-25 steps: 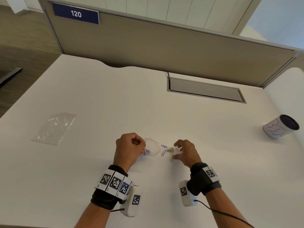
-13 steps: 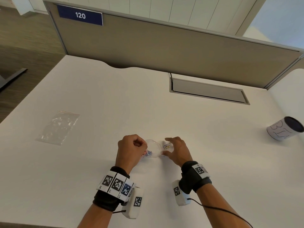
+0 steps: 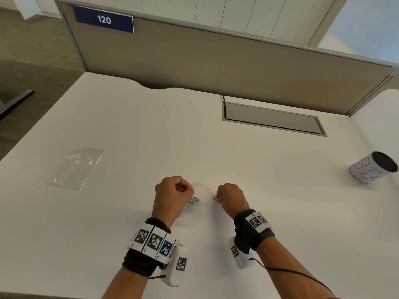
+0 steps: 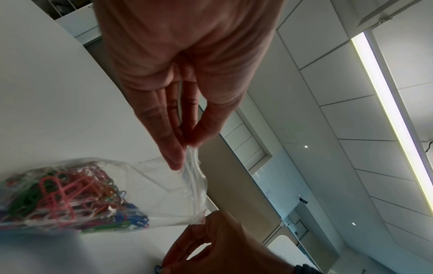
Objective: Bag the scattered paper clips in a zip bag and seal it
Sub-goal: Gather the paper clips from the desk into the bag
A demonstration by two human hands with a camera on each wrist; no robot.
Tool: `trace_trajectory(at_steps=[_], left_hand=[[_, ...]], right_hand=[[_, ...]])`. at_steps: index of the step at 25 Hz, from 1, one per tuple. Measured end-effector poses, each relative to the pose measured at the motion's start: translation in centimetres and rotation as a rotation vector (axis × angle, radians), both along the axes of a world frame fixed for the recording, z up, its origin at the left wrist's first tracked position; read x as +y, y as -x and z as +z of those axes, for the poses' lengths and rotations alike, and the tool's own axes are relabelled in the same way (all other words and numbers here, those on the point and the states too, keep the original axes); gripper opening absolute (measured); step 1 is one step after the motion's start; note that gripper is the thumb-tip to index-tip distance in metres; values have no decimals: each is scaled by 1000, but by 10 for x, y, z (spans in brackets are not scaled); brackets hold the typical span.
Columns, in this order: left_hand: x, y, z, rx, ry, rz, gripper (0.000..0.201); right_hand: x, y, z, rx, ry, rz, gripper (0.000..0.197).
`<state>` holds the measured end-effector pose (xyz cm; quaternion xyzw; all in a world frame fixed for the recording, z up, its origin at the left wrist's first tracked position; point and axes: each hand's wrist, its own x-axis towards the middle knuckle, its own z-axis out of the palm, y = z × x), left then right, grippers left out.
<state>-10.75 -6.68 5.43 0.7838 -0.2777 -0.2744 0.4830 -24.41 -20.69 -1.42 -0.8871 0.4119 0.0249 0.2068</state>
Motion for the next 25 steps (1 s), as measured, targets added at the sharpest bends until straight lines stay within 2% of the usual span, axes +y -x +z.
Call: trace_trajectory(at_steps=[6, 8, 10, 13, 15, 16, 18, 19, 23, 25], left_hand=[[1, 1, 1, -8, -6, -9, 6], [2, 1, 1, -6, -5, -11, 6], [2, 0, 0, -10, -10, -10, 6], [2, 0, -1, -13, -17, -14, 6], [2, -1, -1, -17, -24, -13, 6], [2, -1, -2, -18, -27, -12, 6], [0, -1, -3, -20, -30, -12, 6], [0, -1, -3, -21, -31, -11, 5], [-2, 0, -1, -50, -48, -33, 8], [-2, 0, 0, -57, -44, -37, 7]], right_hand=[[6, -5, -4, 145, 138, 124, 15], [11, -2, -6, 131, 182, 153, 13], [6, 1, -4, 82, 183, 95, 12], [-10, 8, 8, -145, -43, -198, 16], [-11, 15, 23, -414, -269, -388, 12], [-8, 17, 32, -559, -414, -427, 11], [2, 17, 53, -732, -662, -352, 10], [7, 14, 60, -720, -686, -263, 10], [17, -5, 65, -410, -450, 60, 14], [20, -9, 62, -420, -490, 67, 18]])
